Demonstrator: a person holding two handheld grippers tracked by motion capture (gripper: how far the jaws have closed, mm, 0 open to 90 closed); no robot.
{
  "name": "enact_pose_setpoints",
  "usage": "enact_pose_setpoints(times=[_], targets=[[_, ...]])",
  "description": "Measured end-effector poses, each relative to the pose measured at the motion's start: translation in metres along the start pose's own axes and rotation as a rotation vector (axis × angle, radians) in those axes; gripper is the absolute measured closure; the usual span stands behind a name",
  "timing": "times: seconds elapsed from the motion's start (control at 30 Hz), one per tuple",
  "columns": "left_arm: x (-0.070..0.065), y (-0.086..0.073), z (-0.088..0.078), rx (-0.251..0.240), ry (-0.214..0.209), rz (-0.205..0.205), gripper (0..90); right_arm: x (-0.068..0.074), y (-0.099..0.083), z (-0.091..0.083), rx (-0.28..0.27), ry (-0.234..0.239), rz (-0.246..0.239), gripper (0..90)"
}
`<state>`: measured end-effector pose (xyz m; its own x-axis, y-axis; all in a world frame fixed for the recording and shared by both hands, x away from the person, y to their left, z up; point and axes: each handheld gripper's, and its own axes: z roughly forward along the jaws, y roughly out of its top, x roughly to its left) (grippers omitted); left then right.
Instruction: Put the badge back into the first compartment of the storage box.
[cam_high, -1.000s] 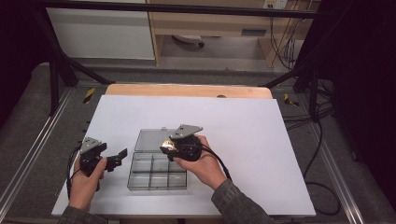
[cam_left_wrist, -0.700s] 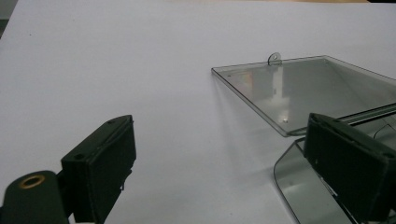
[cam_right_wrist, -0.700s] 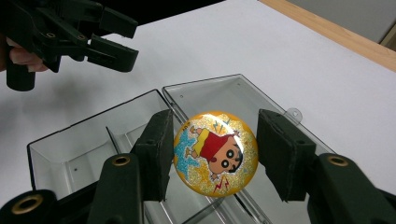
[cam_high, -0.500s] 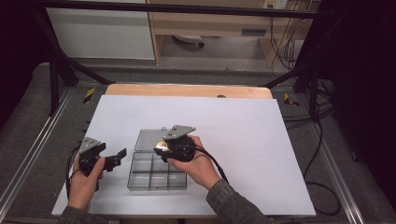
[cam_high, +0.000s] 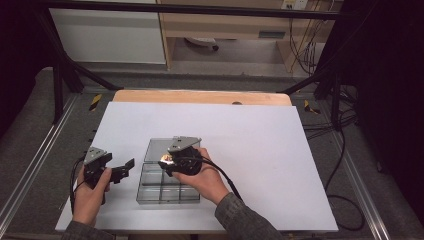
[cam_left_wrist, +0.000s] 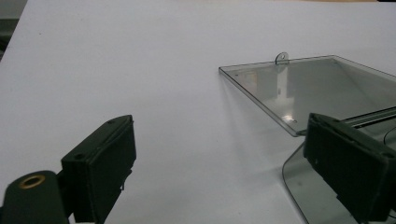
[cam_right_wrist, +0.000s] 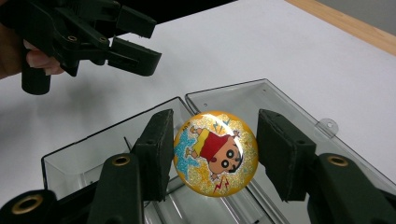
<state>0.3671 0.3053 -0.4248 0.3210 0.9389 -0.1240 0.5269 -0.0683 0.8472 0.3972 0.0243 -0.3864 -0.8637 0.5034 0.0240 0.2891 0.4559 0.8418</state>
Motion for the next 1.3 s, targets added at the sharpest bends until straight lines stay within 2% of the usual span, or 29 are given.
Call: enact_pose_setpoints(times=[0.97, 1.3], targets=[[0.0, 0.0, -0.001, -0.007, 0.002, -0.002, 9.0, 0.024, 0.0, 0.031, 0.049, 0.06, -0.027, 47.7], [0.0, 0.001, 0.0, -0.003, 0.0, 0.002, 9.0, 0.029, -0.001, 0.039, 0.059, 0.061, -0.036, 47.6]])
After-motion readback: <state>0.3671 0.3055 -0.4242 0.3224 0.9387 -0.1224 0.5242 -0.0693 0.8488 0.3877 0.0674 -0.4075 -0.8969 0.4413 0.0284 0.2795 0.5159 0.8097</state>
